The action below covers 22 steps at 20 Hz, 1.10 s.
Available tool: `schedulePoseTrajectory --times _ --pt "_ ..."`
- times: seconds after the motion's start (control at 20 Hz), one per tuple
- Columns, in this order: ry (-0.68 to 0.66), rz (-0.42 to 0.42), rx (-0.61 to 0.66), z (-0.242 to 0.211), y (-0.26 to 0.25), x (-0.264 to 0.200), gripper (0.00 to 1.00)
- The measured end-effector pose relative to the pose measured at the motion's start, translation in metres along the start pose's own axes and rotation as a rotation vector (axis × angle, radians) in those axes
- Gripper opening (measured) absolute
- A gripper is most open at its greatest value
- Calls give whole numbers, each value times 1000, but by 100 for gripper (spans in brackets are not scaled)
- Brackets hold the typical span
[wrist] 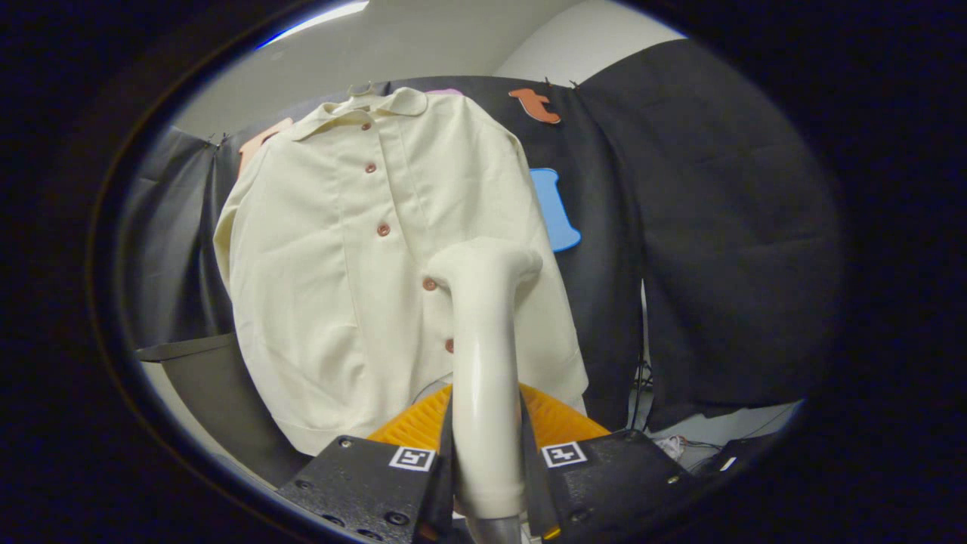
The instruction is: Iron the clothes twice with a garment steamer, once on the left side and once on the right side.
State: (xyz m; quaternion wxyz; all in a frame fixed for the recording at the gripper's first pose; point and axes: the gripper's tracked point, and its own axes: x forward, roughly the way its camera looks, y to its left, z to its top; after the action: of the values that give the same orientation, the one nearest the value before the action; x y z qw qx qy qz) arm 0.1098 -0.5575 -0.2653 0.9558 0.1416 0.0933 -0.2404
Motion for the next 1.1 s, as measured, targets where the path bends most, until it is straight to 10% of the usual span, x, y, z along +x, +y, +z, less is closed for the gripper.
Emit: schedulePoseTrajectory --times 0.65,1.1 --pt "30 37 38 -6 50 -85 37" --pt "-42 155 -8 71 164 -170 37"
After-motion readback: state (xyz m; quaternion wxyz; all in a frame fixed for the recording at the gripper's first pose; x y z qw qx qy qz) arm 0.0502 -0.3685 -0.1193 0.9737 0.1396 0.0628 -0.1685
